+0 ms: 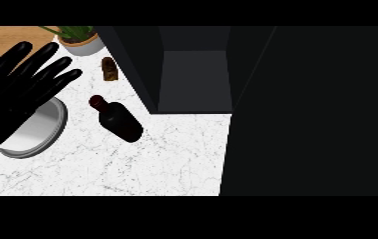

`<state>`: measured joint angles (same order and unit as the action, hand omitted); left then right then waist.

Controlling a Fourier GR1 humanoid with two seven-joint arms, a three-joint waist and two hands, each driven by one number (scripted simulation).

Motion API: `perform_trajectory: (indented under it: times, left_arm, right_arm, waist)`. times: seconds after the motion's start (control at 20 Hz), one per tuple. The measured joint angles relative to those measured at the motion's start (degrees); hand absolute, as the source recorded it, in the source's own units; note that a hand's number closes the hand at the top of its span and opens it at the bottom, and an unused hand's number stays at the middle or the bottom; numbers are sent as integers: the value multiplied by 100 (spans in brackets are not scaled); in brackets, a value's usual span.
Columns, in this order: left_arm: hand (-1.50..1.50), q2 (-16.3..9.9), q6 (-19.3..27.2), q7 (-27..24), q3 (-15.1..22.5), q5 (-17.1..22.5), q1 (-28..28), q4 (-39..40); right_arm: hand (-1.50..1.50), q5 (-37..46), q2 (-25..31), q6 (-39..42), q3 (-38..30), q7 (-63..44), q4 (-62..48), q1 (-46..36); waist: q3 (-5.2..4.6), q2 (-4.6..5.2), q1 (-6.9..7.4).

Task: Pick up the wine, place it into the cabinet and close the cabinet

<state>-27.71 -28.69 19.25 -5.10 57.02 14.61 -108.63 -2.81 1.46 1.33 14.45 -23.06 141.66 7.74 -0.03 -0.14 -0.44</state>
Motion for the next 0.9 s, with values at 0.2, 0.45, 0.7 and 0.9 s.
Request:
perform_trajectory:
  times: [0.2, 0.45, 0.7, 0.9]
  left_arm:
    - [-150, -243, 150, 385, -224, 489, 45, -151]
    - [-150, -377, 292, 687, -380, 773, 37, -261]
    - [-150, -377, 386, 821, -414, 682, 135, -208]
    - [-150, -293, 286, 809, -392, 454, 184, 42]
  right_arm:
    - [-150, 122, -29, -175, 341, -284, 105, -3]
    - [-150, 238, -66, -523, 683, -635, 129, -304]
    - [-150, 300, 12, -762, 802, -920, 165, -493]
    - [-150, 335, 122, -858, 881, -903, 187, -455]
  waist:
    - [1, -5, 17]
    - [-1, -7, 22]
    - [0, -7, -3]
    - [0, -5, -29]
